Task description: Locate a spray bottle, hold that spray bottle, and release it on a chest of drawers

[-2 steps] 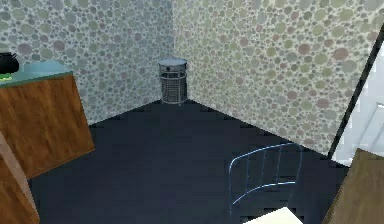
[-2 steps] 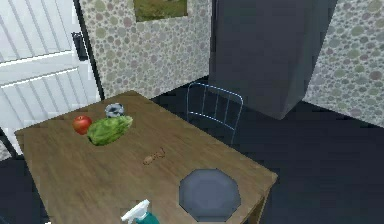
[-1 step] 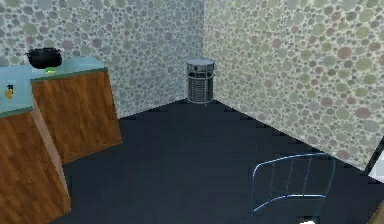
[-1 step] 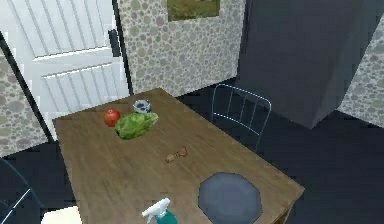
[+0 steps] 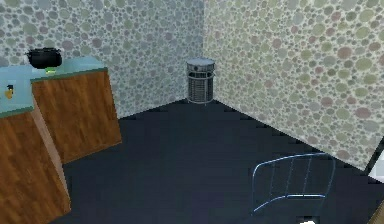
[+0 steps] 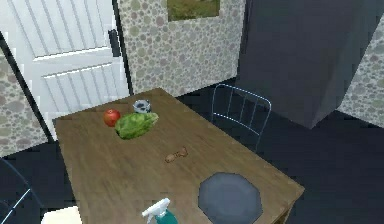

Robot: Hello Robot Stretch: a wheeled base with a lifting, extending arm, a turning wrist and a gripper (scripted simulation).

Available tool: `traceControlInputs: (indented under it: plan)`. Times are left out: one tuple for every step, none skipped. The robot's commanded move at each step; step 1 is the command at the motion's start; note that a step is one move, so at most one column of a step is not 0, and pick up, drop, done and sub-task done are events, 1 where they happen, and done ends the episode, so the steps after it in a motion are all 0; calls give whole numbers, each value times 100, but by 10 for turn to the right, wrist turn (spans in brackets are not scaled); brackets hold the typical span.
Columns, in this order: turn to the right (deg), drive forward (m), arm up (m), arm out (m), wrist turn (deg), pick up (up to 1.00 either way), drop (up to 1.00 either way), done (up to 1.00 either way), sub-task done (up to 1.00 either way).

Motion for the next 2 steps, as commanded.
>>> traceControlInputs:
  plan:
    - [0,0,50,0,0,0,0,0,0]
    - [0,0,10,0,0,0,0,0,0]
